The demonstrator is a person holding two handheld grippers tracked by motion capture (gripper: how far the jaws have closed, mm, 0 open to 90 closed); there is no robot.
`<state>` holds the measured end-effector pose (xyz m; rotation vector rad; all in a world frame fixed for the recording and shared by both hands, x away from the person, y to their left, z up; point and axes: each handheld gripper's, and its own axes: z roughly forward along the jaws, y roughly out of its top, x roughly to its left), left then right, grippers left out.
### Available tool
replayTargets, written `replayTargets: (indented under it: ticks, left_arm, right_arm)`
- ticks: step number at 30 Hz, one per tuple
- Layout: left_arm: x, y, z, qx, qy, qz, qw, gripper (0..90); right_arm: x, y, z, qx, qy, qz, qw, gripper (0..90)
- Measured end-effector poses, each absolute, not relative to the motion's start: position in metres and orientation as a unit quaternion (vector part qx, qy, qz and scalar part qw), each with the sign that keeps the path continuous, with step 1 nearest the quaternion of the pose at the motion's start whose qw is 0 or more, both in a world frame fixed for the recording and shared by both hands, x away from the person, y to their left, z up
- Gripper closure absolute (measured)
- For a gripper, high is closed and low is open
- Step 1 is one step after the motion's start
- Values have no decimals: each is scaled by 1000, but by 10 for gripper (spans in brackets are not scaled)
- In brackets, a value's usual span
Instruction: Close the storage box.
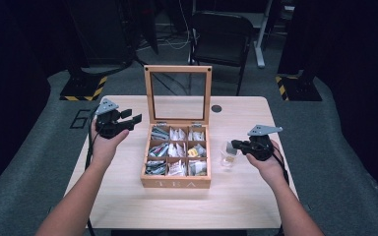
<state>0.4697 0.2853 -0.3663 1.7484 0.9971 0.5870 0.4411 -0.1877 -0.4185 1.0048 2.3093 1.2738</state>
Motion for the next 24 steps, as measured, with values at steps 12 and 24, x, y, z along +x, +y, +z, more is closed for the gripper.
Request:
replayTargets:
  ticks: [12, 24]
  left_arm:
    - [469, 286, -366, 722, 414, 243, 498, 489]
    - [469, 289, -366, 722, 415, 245, 497, 489]
  right_arm:
    - [444, -186, -430, 357, 811, 438, 152, 879]
    - [446, -186, -430, 361, 811, 434, 154, 802]
